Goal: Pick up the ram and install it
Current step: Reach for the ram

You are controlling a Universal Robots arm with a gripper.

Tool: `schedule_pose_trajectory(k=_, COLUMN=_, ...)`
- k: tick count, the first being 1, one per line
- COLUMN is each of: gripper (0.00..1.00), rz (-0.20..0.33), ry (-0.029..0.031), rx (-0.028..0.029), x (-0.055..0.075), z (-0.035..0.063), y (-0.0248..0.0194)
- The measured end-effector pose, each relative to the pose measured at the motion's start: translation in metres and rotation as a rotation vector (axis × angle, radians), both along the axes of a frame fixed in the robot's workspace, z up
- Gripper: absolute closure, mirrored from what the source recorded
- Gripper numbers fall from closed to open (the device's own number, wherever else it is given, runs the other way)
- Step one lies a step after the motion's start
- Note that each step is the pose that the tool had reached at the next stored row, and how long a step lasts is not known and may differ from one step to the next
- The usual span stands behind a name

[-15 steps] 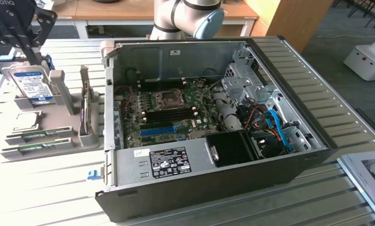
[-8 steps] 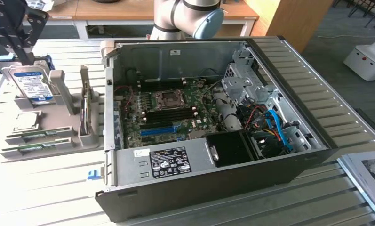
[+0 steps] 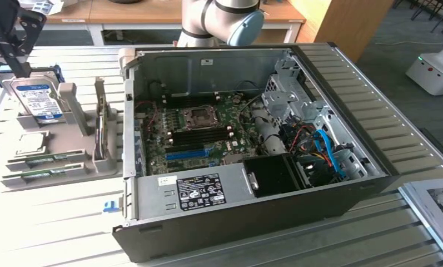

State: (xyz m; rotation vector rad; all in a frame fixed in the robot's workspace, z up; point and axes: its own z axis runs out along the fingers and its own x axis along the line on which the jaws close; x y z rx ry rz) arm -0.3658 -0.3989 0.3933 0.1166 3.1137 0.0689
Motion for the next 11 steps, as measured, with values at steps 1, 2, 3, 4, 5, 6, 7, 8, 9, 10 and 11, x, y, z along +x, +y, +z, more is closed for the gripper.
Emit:
schedule_pose_trajectory(k=1, gripper=0.9, rz=0.0, ry=0.0, rx=0.0, x=-0.002, z=0.0, y=0.0)
schedule_pose_trajectory(k=2, gripper=0.9, rz=0.0, ry=0.0, rx=0.0, x=-0.003, z=0.0, y=0.0)
schedule_pose_trajectory(k=3, gripper=0.9, rz=0.0, ry=0.0, rx=0.0, x=-0.005, z=0.0, y=0.0)
schedule_pose_trajectory(k=4, gripper=0.9, rz=0.0, ry=0.0, rx=0.0, x=-0.007, z=0.0, y=0.0)
schedule_pose_trajectory(k=5, gripper=0.9, rz=0.0, ry=0.0001, rx=0.0, x=-0.009, z=0.0001, y=0.0)
schedule_pose_trajectory(k=6, gripper=0.9, rz=0.0, ry=0.0, rx=0.0, x=-0.011, z=0.0, y=0.0)
schedule_pose_trajectory(k=7, gripper=0.9, rz=0.0, ry=0.0001, rx=0.0, x=-0.012, z=0.0001, y=0.0)
schedule_pose_trajectory(k=8, gripper=0.9, rz=0.0, ry=0.0, rx=0.0, x=-0.014, z=0.0, y=0.0)
schedule_pose_trajectory(k=9, gripper=0.9, rz=0.0, ry=0.0, rx=0.0, x=-0.016, z=0.0, y=0.0)
schedule_pose_trajectory(k=10, gripper=0.9, rz=0.0, ry=0.0, rx=0.0, x=-0.017, z=0.0, y=0.0)
schedule_pose_trajectory(k=11, gripper=0.9, rz=0.0, ry=0.0, rx=0.0, x=-0.019, z=0.0, y=0.0)
